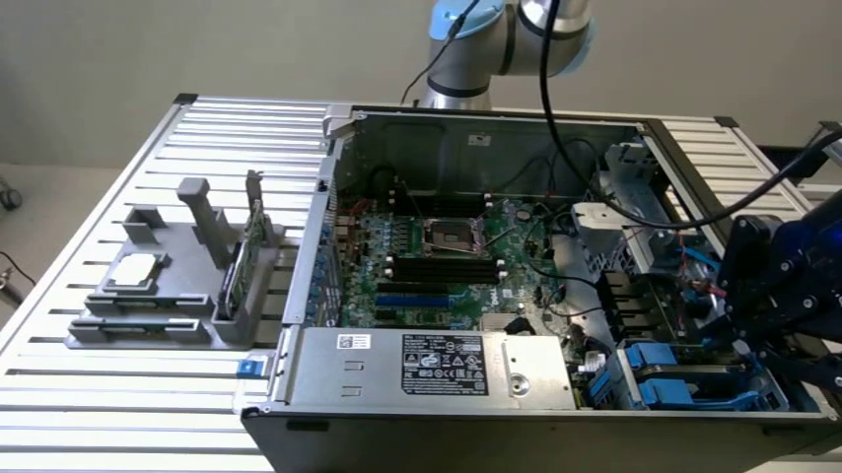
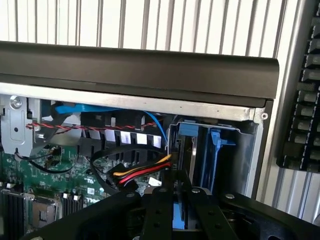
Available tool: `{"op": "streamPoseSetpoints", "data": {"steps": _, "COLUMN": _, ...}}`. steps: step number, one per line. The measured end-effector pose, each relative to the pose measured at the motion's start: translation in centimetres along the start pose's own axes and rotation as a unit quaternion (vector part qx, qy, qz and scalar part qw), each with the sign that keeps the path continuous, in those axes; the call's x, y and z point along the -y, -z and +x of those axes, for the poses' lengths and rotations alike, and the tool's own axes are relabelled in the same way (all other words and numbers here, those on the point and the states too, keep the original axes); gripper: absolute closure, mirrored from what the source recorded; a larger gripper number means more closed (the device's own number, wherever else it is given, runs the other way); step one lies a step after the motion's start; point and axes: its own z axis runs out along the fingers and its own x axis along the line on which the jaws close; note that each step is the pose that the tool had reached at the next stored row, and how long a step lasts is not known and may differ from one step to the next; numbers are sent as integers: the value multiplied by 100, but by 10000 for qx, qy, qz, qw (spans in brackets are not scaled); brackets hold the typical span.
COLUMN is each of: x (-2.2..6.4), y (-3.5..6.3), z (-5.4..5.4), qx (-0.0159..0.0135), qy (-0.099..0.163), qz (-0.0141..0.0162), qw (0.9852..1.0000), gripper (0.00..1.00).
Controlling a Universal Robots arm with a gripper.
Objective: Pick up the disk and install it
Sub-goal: 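Insert the first disk wire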
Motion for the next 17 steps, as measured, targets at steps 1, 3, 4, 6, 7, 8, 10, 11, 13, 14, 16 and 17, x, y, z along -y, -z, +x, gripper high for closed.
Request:
{"op": "streamPoseSetpoints", "data": {"steps": 1, "x": 0, "y": 0, "z": 0, "qx": 13, "qy": -38, "qz": 10, "qw": 10000, "gripper": 84}}
{"op": "streamPoseSetpoints", "data": {"steps": 3, "x": 0, "y": 1, "z": 0, "qx": 44, "qy": -94, "qz": 35, "qw": 9999, "gripper": 84}}
{"op": "streamPoseSetpoints", "data": {"steps": 4, "x": 0, "y": 1, "z": 0, "qx": 65, "qy": -109, "qz": 49, "qw": 9999, "gripper": 84}}
{"op": "streamPoseSetpoints", "data": {"steps": 6, "x": 0, "y": 0, "z": 5, "qx": 135, "qy": -122, "qz": 74, "qw": 9998, "gripper": 84}}
{"op": "streamPoseSetpoints", "data": {"steps": 7, "x": -1, "y": -1, "z": 10, "qx": 172, "qy": -127, "qz": 84, "qw": 9997, "gripper": 84}}
{"op": "streamPoseSetpoints", "data": {"steps": 8, "x": -2, "y": -2, "z": 15, "qx": 208, "qy": -132, "qz": 95, "qw": 9997, "gripper": 84}}
{"op": "streamPoseSetpoints", "data": {"steps": 10, "x": -4, "y": -4, "z": 30, "qx": 254, "qy": -141, "qz": 118, "qw": 9995, "gripper": 84}}
{"op": "streamPoseSetpoints", "data": {"steps": 11, "x": -4, "y": -6, "z": 40, "qx": 268, "qy": -145, "qz": 128, "qw": 9995, "gripper": 84}}
{"op": "streamPoseSetpoints", "data": {"steps": 13, "x": -6, "y": -9, "z": 58, "qx": 288, "qy": -154, "qz": 145, "qw": 9994, "gripper": 84}}
{"op": "streamPoseSetpoints", "data": {"steps": 14, "x": -6, "y": -10, "z": 67, "qx": 296, "qy": -159, "qz": 152, "qw": 9993, "gripper": 84}}
{"op": "streamPoseSetpoints", "data": {"steps": 16, "x": -14, "y": -12, "z": 85, "qx": 316, "qy": -167, "qz": 164, "qw": 9992, "gripper": 84}}
{"op": "streamPoseSetpoints", "data": {"steps": 17, "x": -21, "y": -13, "z": 93, "qx": 327, "qy": -171, "qz": 168, "qw": 9992, "gripper": 84}}
